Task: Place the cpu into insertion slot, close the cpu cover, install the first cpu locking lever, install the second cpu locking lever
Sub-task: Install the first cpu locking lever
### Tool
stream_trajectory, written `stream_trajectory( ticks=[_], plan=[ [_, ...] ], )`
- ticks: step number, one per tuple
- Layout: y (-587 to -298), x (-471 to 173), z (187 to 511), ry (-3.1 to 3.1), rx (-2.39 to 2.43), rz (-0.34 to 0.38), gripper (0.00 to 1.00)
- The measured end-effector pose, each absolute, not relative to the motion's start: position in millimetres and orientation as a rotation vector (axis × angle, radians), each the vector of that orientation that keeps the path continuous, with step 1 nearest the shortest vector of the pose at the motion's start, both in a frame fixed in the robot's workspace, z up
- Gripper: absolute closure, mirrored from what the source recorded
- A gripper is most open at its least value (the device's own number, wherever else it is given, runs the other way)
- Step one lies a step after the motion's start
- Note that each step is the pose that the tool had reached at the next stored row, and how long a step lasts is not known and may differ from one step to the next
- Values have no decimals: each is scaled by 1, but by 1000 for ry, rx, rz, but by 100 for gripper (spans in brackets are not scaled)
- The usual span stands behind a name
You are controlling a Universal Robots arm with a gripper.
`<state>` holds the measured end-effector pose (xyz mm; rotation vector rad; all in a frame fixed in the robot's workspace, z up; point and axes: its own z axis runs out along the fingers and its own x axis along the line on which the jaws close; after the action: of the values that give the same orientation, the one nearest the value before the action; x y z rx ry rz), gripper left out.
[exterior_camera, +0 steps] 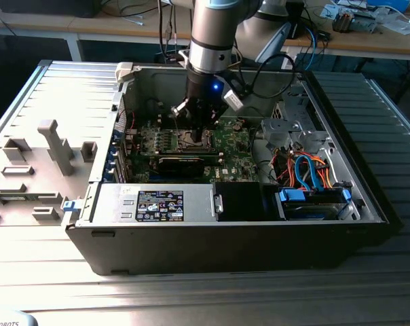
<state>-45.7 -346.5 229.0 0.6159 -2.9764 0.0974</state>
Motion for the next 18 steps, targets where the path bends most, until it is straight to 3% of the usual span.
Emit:
stream_trajectory(
  ticks=[18],
  plan=[
    [-346, -46, 223, -3030, 74, 67, 89]
  ],
)
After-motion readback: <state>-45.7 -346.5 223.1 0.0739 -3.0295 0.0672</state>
